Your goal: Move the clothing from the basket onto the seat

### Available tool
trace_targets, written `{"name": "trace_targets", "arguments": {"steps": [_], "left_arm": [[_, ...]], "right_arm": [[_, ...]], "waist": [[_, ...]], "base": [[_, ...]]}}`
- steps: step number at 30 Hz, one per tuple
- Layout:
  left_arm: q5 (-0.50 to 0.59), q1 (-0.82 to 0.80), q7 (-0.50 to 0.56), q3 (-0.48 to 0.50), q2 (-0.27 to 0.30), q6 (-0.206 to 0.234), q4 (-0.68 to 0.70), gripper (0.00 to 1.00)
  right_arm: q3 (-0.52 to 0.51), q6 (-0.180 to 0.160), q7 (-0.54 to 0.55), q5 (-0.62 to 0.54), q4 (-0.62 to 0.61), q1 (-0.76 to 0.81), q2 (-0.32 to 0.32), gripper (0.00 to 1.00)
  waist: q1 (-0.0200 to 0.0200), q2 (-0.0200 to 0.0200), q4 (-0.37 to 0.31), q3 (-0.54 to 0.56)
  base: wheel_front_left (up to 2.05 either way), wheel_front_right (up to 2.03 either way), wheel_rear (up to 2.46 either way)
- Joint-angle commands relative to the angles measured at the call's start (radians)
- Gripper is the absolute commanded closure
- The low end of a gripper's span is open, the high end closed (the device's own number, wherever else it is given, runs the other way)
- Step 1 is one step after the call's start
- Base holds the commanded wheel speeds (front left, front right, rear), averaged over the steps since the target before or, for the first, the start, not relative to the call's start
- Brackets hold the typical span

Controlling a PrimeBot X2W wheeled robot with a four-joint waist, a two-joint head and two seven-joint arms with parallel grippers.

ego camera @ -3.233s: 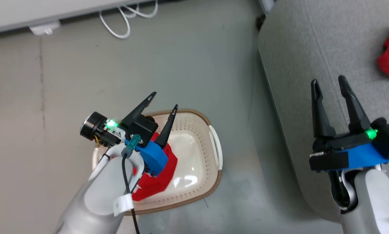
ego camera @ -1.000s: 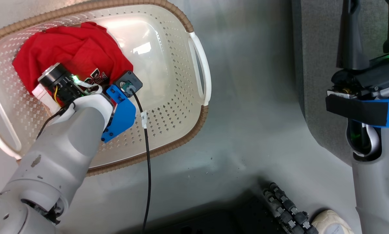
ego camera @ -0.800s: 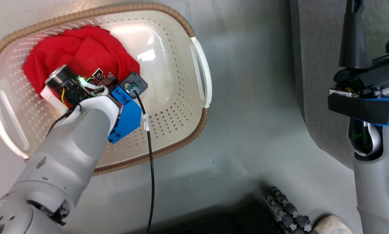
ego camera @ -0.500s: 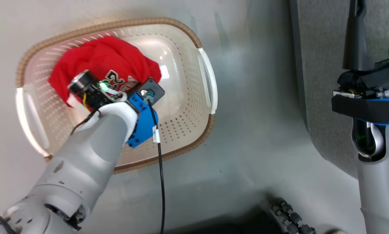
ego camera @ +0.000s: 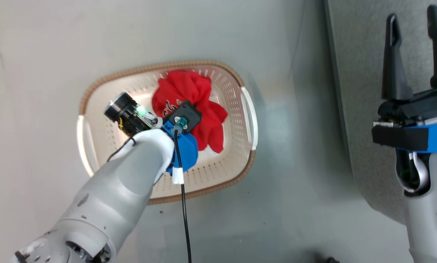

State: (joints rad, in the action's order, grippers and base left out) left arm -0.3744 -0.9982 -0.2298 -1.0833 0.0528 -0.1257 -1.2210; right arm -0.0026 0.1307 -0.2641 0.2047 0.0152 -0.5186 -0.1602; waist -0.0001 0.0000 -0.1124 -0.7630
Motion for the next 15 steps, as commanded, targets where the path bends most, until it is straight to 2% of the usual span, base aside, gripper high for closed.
{"name": "trace_targets", "arguments": {"steps": [1, 10, 15], "left_arm": [[-0.015, 0.013, -0.013, 0.004, -0.003, -0.004, 0.023, 1.00], [-0.094, 0.070, -0.036, 0.043, -0.003, 0.021, 0.143, 1.00], [-0.100, 0.103, -0.036, 0.071, -0.002, 0.035, 0.222, 1.00]], "right_arm": [[-0.002, 0.000, -0.001, -0.004, 0.008, 0.021, -0.006, 0.00], [-0.011, 0.000, 0.000, -0.013, 0.044, 0.097, -0.012, 0.00], [-0.014, 0.000, -0.001, -0.019, 0.061, 0.144, -0.009, 0.00]], "waist": [[0.0001, 0.0000, 0.022, 0.064], [0.0001, 0.0000, 0.043, 0.212], [0.0001, 0.0000, 0.051, 0.296]], "base": [[0.00, 0.00, 0.00], [0.00, 0.00, 0.00], [0.00, 0.00, 0.00]]}}
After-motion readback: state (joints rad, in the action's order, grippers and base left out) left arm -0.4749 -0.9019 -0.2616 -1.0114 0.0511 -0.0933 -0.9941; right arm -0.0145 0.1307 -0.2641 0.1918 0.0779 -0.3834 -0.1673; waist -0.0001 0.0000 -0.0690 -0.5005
